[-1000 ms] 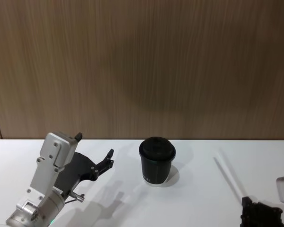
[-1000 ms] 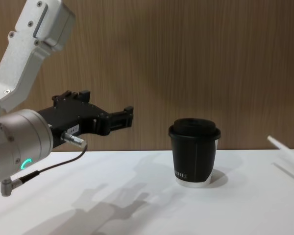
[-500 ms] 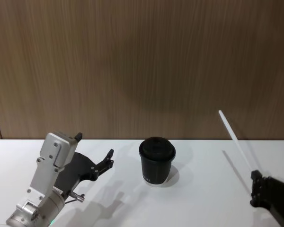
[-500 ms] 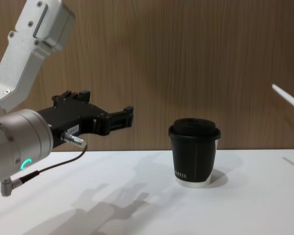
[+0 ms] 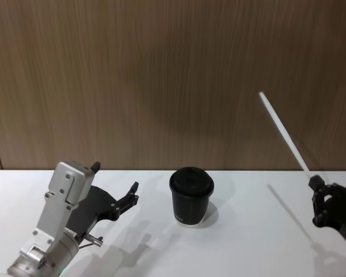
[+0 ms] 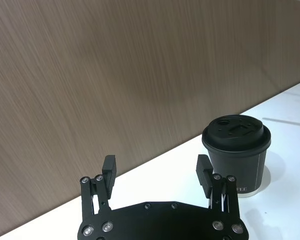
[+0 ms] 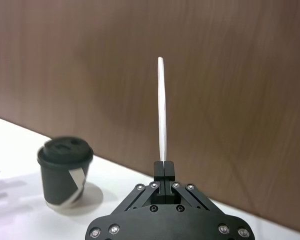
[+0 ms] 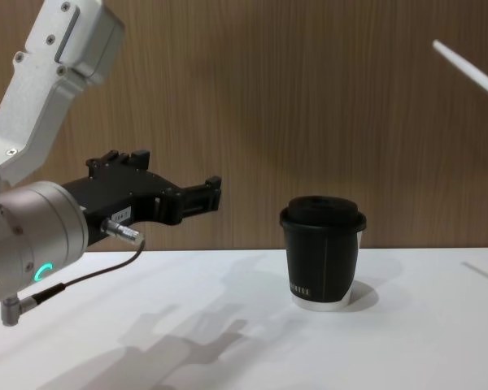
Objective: Pick up the straw with one hand, pass it to the other hand, and insert it into the cup.
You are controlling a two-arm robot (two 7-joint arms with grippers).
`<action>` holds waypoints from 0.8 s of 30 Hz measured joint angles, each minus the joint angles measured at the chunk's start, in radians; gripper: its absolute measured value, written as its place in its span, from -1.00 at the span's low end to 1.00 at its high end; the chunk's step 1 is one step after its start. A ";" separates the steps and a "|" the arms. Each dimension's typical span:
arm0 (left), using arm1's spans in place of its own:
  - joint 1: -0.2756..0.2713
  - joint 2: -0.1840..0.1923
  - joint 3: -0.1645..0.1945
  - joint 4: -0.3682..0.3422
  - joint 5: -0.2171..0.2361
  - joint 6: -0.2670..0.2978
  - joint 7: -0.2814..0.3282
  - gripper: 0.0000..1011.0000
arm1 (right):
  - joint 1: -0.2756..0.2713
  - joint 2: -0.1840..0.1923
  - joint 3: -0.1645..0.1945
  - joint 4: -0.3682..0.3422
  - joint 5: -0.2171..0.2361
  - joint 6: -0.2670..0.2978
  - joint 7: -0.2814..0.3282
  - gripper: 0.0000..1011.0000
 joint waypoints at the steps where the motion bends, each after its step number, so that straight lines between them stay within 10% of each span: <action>1: 0.000 0.000 0.000 0.000 0.000 0.000 0.000 0.98 | 0.003 0.003 0.001 0.000 0.004 -0.004 0.006 -1.00; 24: 0.000 0.000 0.000 0.000 0.000 0.000 0.000 0.98 | 0.100 0.104 -0.020 0.019 0.228 -0.125 0.334 -1.00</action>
